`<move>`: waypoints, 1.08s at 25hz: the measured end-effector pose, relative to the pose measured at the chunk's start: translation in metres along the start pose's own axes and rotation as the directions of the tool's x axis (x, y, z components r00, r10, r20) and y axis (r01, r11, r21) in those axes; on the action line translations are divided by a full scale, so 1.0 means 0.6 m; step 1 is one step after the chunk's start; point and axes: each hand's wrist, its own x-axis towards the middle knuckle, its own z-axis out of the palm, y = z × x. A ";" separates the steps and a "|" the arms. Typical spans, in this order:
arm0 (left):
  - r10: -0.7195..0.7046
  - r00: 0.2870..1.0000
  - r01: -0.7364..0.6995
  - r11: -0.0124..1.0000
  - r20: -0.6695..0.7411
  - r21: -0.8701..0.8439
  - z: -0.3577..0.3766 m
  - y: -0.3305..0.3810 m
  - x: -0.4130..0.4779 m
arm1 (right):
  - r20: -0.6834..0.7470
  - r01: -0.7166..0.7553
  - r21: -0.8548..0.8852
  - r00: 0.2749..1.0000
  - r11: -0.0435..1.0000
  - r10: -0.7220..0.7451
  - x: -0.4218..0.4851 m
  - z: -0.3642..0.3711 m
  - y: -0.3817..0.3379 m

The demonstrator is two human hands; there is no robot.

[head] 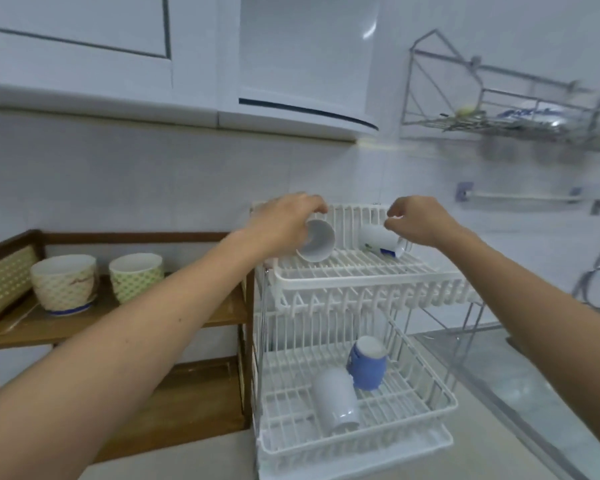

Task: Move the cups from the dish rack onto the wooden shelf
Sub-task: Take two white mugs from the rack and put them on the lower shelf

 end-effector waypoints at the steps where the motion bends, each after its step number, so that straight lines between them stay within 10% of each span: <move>1: -0.010 0.998 0.002 0.991 0.061 0.136 0.003 0.004 0.022 | 0.033 -0.016 -0.039 0.999 0.999 0.017 0.010 0.003 0.029; 7: -0.149 0.890 -0.248 0.636 0.431 0.731 0.040 -0.014 0.111 | 0.228 0.026 -0.185 0.974 0.982 0.017 0.078 0.041 0.133; 15: 0.211 0.775 -0.615 0.472 0.596 0.632 0.103 -0.064 0.148 | 0.420 0.130 -0.258 0.908 0.957 -0.010 0.158 0.095 0.156; 22: 0.241 0.841 -0.522 0.600 0.485 0.606 0.121 -0.067 0.157 | 0.282 0.163 -0.193 0.954 0.968 -0.105 0.178 0.103 0.145; 27: 0.022 0.978 -0.111 0.897 0.206 0.429 0.108 -0.061 0.129 | 0.115 0.060 0.103 0.991 0.993 -0.072 0.160 0.074 0.134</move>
